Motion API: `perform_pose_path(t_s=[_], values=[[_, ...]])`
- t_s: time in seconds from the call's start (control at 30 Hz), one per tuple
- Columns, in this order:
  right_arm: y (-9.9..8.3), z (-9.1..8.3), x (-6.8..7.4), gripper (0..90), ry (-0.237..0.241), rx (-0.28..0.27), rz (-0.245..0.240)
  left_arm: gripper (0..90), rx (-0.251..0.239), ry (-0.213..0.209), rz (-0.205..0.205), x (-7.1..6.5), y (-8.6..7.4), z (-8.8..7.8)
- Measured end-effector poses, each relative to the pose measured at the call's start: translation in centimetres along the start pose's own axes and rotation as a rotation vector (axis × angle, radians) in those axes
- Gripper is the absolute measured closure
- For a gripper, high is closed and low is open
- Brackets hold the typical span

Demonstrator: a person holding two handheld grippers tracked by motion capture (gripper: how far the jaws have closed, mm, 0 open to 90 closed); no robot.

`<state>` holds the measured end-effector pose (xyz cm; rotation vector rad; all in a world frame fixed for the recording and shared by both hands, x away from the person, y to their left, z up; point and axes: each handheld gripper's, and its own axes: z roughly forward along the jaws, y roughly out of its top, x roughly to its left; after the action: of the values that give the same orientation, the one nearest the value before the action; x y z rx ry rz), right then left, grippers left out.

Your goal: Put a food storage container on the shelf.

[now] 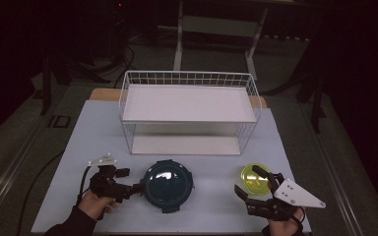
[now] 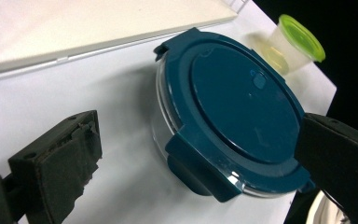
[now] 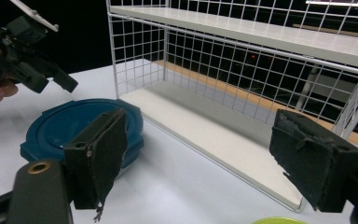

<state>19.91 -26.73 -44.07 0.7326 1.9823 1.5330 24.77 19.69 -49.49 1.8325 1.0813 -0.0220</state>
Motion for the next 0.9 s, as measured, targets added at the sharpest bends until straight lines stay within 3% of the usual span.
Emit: perform_pose_path(t_s=[0.1, 0.13, 0.2, 0.27, 0.33, 0.5, 0.63, 0.73, 0.9], values=[[-0.1, 0.1, 0.0, 18.5, 0.007, 0.008, 0.003, 0.4, 0.003, 0.003, -0.069, 0.4, -0.1, 0.3], [-0.1, 0.2, 0.0, 18.4, 0.010, 0.009, -0.001, 0.4, 0.019, 0.008, -0.126, 0.7, -0.2, 0.3], [-0.1, 0.3, 0.1, 17.5, 0.001, 0.004, -0.035, 0.4, 0.058, -0.035, -0.221, 1.5, -0.3, 0.5], [-0.1, 0.4, 0.3, 16.9, -0.010, 0.000, -0.073, 1.7, 0.060, -0.065, -0.287, 2.0, -0.5, 0.5], [0.0, 0.5, 0.4, 16.9, -0.009, 0.008, -0.071, 5.8, 0.068, -0.082, -0.336, 2.4, -0.7, 0.6], [-0.1, 0.7, 0.5, 13.3, 0.000, 0.020, -0.029, 15.4, 0.107, -0.103, -0.384, 2.6, -0.9, 1.0], [0.0, 0.9, 0.6, 10.7, -0.039, 0.014, 0.005, 22.2, 0.116, -0.127, -0.444, 3.0, -1.3, 1.5], [0.1, 0.9, 1.2, 10.2, -0.021, 0.007, -0.027, 31.0, 0.129, -0.167, -0.476, 3.3, -1.6, 1.9], [0.1, 1.2, 1.6, 10.3, -0.016, 0.024, -0.039, 43.7, 0.134, -0.245, -0.526, 3.5, -1.9, 2.3]])
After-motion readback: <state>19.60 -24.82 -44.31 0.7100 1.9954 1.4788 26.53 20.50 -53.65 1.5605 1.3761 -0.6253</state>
